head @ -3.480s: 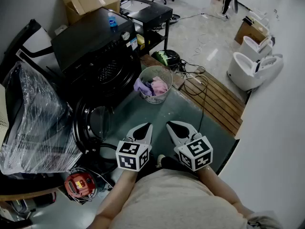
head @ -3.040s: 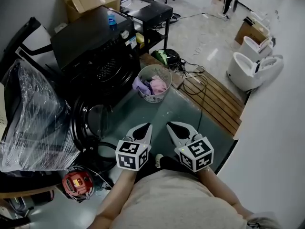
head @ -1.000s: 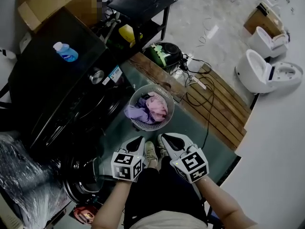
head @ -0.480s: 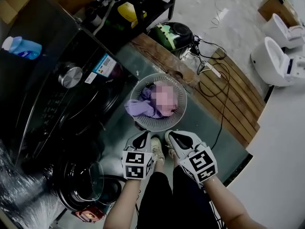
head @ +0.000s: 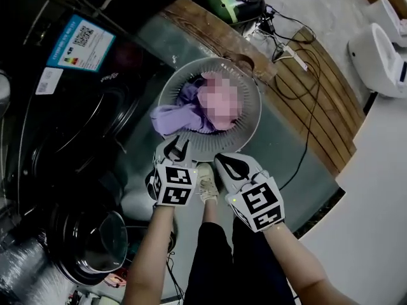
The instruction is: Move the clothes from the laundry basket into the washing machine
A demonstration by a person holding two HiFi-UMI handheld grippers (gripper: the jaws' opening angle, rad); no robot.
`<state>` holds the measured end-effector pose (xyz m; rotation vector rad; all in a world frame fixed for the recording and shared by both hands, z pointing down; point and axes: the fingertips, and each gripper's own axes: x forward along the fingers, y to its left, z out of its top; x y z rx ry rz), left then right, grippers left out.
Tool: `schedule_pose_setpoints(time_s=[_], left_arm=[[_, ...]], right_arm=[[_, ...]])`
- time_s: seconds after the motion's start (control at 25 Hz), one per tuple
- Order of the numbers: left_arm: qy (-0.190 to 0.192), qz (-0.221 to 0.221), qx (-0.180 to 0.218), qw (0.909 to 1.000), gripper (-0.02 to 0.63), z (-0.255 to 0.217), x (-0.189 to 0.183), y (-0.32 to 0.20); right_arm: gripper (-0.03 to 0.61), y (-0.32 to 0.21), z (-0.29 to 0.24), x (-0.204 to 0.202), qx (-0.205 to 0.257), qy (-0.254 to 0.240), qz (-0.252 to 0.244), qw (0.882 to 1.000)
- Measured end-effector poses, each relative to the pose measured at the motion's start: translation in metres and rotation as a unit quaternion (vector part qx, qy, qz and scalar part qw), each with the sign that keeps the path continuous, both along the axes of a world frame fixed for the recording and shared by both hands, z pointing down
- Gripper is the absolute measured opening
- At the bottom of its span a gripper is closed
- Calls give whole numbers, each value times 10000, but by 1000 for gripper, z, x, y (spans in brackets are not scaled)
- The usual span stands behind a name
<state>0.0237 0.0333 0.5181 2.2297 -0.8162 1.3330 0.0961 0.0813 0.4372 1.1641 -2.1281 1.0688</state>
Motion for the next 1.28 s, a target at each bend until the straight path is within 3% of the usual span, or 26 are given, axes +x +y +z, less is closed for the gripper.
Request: schedule_pose_setpoints(time_s=[0.12, 0.28, 0.44, 0.6, 0.76, 0.84, 0.88, 0.96, 1.0, 1.04, 1.2, 1.28], left_arm=[[-673, 544, 134, 9962, 180, 38, -7, -14], [-1615, 1477, 408, 9749, 238, 73, -15, -35], [-2136, 2515, 525, 9425, 244, 96, -8, -48], [-2453, 3185, 58, 9156, 247, 120, -11, -39], [-3260, 3894, -65, 8614, 258, 135, -24, -33], [-3546, 4031, 64, 8436, 258, 140, -27, -36], [-3631, 4045, 161, 8392, 248, 141, -27, -38], [-3646, 3912, 381, 8442, 180, 139, -26, -45], [-3554, 3765, 472, 8542, 90, 136, -25, -49], [-3391, 3596, 517, 8678, 12, 132, -23, -51], [-2182, 2488, 324, 9431, 11, 107, -17, -51], [-1481, 1689, 246, 9741, 11, 82, -21, -48]], right_arm=[[26, 1, 23, 2, -138, 47, -65, 9999], [26, 4, 41, 5, -295, 62, -50, 9995], [26, 3, 52, 7, -391, 75, -6, 9992], [26, -1, 58, 7, -455, 64, 96, 9989], [26, -8, 62, 5, -483, 39, 131, 9987], [26, -9, 63, 4, -497, 27, 136, 9987], [26, -9, 63, 4, -495, 18, 141, 9987], [26, -9, 62, 6, -477, -1, 161, 9987], [26, -9, 62, 7, -471, -5, 171, 9987], [26, -8, 61, 8, -470, -3, 178, 9987], [26, -8, 58, 9, -420, 80, 188, 9989], [26, -12, 54, 9, -314, 166, 241, 9991]])
